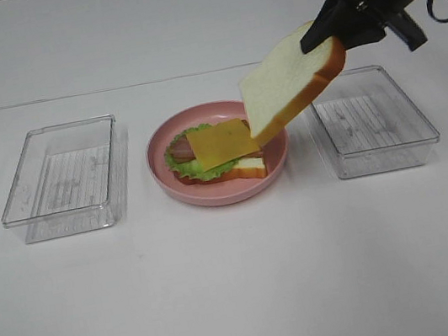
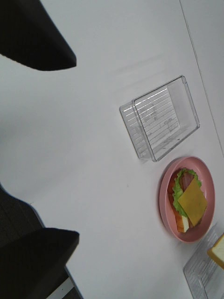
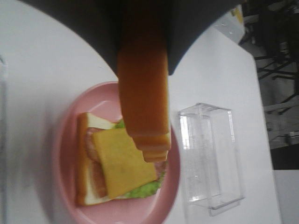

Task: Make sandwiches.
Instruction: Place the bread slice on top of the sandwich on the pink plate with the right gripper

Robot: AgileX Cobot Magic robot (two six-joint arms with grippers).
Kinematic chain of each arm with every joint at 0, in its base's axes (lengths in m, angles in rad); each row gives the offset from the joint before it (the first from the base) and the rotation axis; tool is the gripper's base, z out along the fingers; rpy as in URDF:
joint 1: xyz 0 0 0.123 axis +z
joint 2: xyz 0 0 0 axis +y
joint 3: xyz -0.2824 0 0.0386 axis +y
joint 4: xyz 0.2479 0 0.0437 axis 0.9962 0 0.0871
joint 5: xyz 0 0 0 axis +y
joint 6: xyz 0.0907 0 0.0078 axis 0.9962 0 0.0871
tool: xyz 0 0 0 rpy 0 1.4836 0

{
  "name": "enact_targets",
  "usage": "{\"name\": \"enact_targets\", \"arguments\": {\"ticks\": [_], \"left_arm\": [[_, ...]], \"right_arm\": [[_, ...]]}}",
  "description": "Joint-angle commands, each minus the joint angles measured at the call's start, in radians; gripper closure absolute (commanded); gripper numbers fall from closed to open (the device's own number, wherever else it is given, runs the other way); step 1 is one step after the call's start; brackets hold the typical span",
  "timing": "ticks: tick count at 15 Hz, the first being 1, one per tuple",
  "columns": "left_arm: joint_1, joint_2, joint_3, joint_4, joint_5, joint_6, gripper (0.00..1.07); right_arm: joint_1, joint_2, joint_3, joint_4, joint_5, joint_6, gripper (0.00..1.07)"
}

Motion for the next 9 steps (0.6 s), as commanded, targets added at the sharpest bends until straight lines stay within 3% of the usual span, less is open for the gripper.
{"name": "enact_targets", "arguments": {"ticks": [1,2,3,9], "left_arm": [[0.002,-0.023,0.001,-0.006,-0.01,0.0,0.2],[0.002,-0.023,0.001,-0.006,-0.01,0.0,0.2],[0.002,-0.023,0.001,-0.006,-0.01,0.0,0.2],[0.002,-0.023,0.001,-0.006,-0.01,0.0,0.2]], "right_arm": [[0.004,-0.006,0.101,0.257,-0.077,-0.183,1.07],[0.004,-0.006,0.122,0.304,-0.098,-0.213,1.07],[0.004,0.012,0.162,0.436,-0.132,-0.285,1.07],[0.097,0.105,0.159,0.556,-0.189,-0.36,1.07]]}}
